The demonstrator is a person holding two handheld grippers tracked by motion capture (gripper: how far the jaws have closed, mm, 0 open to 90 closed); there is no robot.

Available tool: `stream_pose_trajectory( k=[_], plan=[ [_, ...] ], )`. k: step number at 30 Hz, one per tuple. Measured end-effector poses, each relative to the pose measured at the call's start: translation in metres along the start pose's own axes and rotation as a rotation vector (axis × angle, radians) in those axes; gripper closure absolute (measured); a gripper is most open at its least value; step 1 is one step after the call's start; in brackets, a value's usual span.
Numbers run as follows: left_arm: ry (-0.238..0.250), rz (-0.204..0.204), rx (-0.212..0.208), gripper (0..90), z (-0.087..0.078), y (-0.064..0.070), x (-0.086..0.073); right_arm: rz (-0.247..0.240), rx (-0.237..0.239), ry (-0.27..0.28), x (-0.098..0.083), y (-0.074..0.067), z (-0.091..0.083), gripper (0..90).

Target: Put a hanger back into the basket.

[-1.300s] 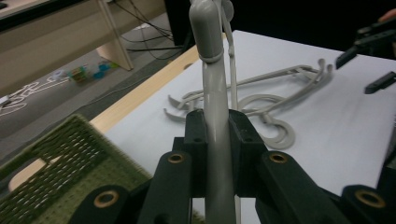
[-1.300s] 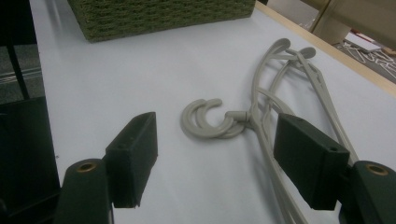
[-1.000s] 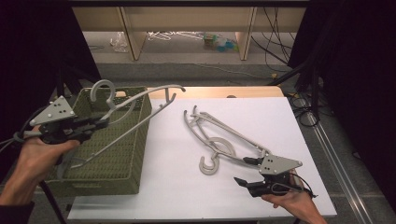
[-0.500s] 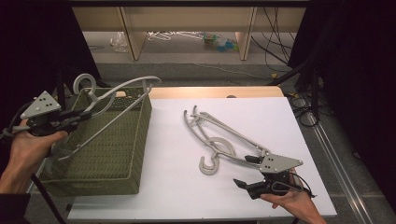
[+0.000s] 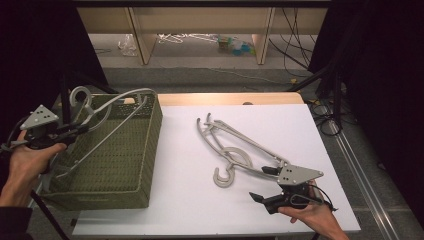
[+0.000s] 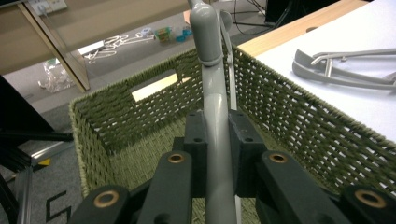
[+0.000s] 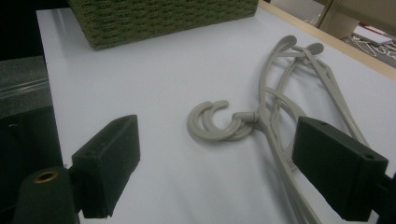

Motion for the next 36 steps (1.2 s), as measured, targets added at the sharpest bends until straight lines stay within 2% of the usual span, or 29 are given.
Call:
stream_pose_trajectory(
  k=[7,11,15,16,19,21,23,24,25,26,27,29,30,33,35,36],
  plan=[
    [-0.034,-0.012,0.001,79.1,0.007,-0.001,-0.009,0.0,0.002,-0.009,-0.001,0.0,0.0,16.2],
    [-0.061,-0.041,0.0,79.1,0.014,-0.002,-0.015,-0.003,0.006,-0.012,-0.001,0.0,0.0,16.2],
    [-0.139,-0.035,-0.003,79.0,0.026,-0.004,-0.027,-0.006,0.005,-0.008,-0.001,-0.001,0.002,16.3],
    [-0.139,-0.035,-0.003,79.0,0.026,-0.004,-0.027,-0.006,0.005,-0.008,-0.001,-0.001,0.002,16.3],
    [-0.235,0.006,-0.006,79.0,0.037,-0.007,-0.04,-0.005,0.008,-0.012,-0.002,-0.001,0.002,16.4],
    [-0.261,0.002,-0.005,78.9,0.042,-0.005,-0.044,-0.005,0.016,-0.018,-0.002,-0.001,0.002,16.4],
    [-0.249,-0.011,0.0,78.9,0.045,-0.004,-0.043,-0.003,0.014,-0.019,-0.002,-0.001,0.002,16.4],
    [-0.27,0.015,-0.009,78.9,0.045,-0.006,-0.043,-0.003,0.012,-0.013,-0.002,-0.001,0.003,16.4],
    [-0.263,-0.003,-0.008,78.9,0.046,-0.005,-0.043,-0.002,0.016,-0.024,-0.003,-0.001,0.003,16.5],
    [-0.26,-0.002,-0.002,78.9,0.048,-0.006,-0.044,-0.003,0.016,-0.024,-0.003,-0.001,0.003,16.5],
    [-0.295,0.005,-0.003,78.9,0.047,-0.007,-0.047,-0.004,0.017,-0.022,-0.003,-0.001,0.003,16.5],
    [-0.308,-0.022,-0.007,78.8,0.05,-0.011,-0.055,-0.005,0.017,-0.022,-0.003,-0.001,0.003,16.6],
    [-0.314,-0.048,0.001,78.5,0.054,-0.013,-0.061,-0.008,0.016,-0.021,-0.003,-0.001,0.002,16.7],
    [-0.31,-0.064,-0.005,77.9,0.061,-0.015,-0.07,-0.004,0.011,-0.01,-0.002,-0.001,0.002,16.7],
    [-0.308,-0.054,-0.012,76.5,0.061,-0.02,-0.073,-0.007,0.018,-0.023,-0.003,-0.002,0.002,16.9],
    [-0.299,-0.072,-0.01,76.3,0.062,-0.02,-0.073,-0.008,0.019,-0.023,-0.003,-0.002,0.003,16.9]
  ],
)
Point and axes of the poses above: each handheld gripper's, and its own axes: z roughly forward along the jaws, x roughly out of its top, y roughly to its right, the point moved 8 cm from there along z, roughly forward along the jaws, and after that the axes turned 3 degrees about z, right-handed, at the moved point
